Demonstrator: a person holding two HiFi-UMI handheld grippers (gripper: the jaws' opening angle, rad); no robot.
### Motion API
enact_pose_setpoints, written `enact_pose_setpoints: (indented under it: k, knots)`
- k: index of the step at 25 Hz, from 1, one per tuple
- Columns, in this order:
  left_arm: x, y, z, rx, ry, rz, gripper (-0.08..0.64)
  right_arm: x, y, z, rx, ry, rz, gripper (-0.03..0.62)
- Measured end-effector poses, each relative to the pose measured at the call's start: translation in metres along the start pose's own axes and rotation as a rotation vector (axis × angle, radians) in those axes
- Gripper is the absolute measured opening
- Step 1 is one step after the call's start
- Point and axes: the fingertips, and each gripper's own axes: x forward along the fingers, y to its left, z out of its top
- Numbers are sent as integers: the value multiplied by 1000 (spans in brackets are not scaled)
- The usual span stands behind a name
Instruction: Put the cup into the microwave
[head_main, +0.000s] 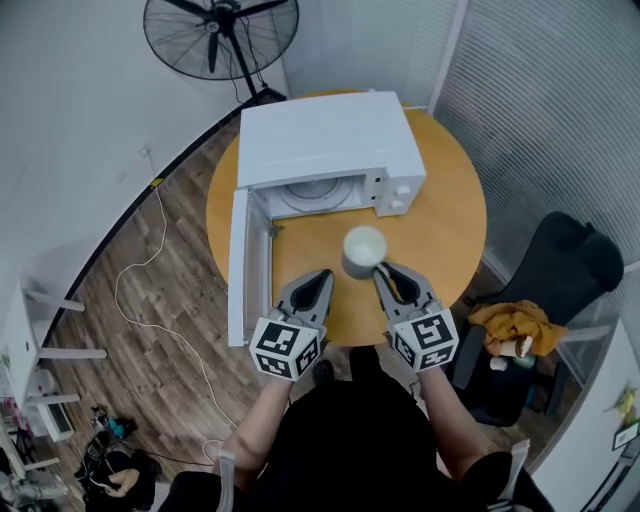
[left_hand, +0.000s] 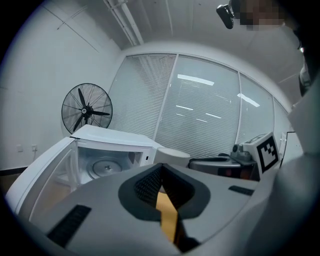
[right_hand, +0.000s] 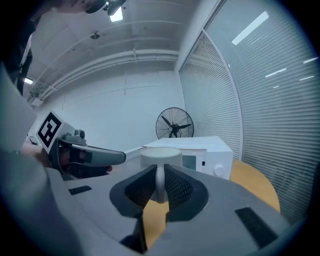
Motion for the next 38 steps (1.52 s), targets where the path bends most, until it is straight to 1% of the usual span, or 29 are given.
enact_pose_setpoints:
  k: [3, 7, 9, 14, 18, 26, 38]
  knots:
    - [15, 7, 1, -6, 6, 33, -8, 17, -15, 0, -29, 5, 23, 57]
    - [31, 14, 1, -20, 15, 79, -9, 38, -31, -8, -35, 24, 73, 57]
    - [40, 15, 0, -29, 18, 99, -9, 47, -38, -12, -56, 33, 97, 56]
    - [55, 18, -5, -37, 35, 146, -9, 70, -48, -23, -61, 43, 157, 57]
    - [63, 21, -7, -45, 37, 177, -9, 86, -54, -32, -77, 44, 182, 57]
    - [68, 34, -8, -58, 36, 207, -9, 117, -63, -48, -78, 70, 180, 57]
    - [75, 67, -10, -64, 44, 196, -9, 176, -63, -65, -86, 88, 132, 57]
